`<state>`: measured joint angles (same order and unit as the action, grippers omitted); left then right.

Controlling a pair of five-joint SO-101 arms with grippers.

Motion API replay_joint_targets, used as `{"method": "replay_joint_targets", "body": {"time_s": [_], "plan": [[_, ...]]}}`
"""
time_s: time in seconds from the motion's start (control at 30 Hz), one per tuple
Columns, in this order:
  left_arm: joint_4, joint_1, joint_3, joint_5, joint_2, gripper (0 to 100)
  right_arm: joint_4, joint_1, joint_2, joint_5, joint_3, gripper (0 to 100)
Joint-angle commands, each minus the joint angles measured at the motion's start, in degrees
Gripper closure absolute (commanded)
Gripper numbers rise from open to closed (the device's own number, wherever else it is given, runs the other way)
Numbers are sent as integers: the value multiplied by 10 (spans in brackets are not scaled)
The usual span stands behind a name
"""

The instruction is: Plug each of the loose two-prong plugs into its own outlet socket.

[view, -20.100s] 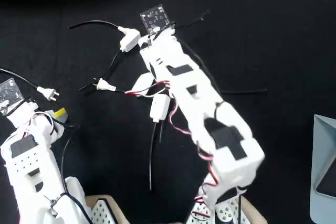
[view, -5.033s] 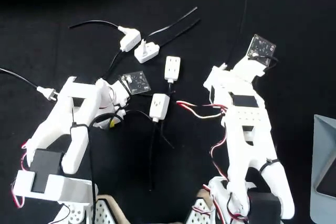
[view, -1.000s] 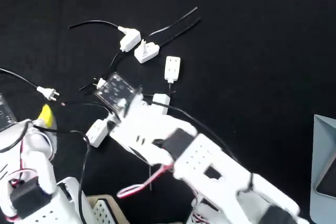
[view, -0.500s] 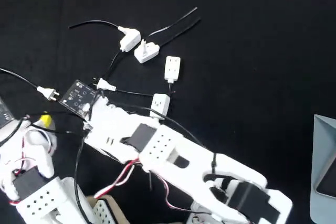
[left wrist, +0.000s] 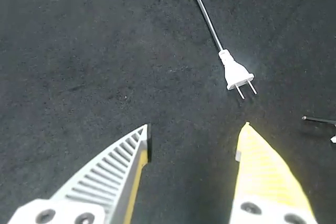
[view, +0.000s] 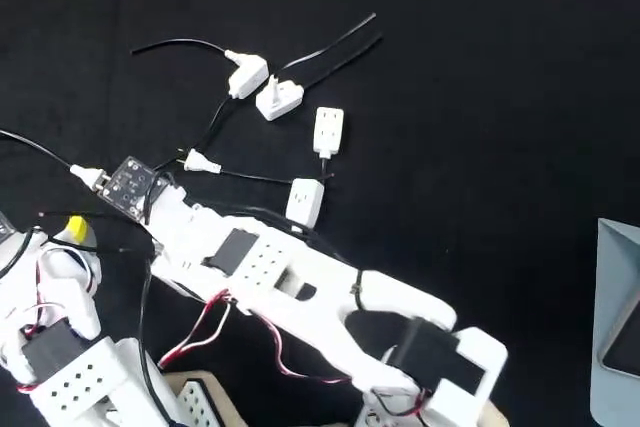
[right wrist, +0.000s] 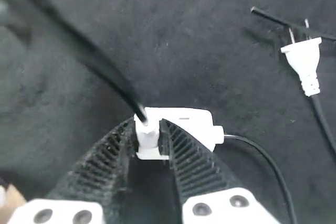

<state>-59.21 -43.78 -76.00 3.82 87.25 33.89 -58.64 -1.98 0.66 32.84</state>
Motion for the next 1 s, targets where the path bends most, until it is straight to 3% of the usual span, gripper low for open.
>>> {"method": "replay_joint_targets", "body": {"time_s": [0.0,0.57,0.73,0.97], "plan": [[11,-7,0,5,4,733,-9,-6,10,-9,-35,987],[10,-8,-7,3,4,733,-4,-6,33,-7,11,987],[10,-8,-7,3,4,733,-5,-6,40,38,41,987],[9,-8,-7,3,4,733,-4,-4,92,41,29,988]]}}
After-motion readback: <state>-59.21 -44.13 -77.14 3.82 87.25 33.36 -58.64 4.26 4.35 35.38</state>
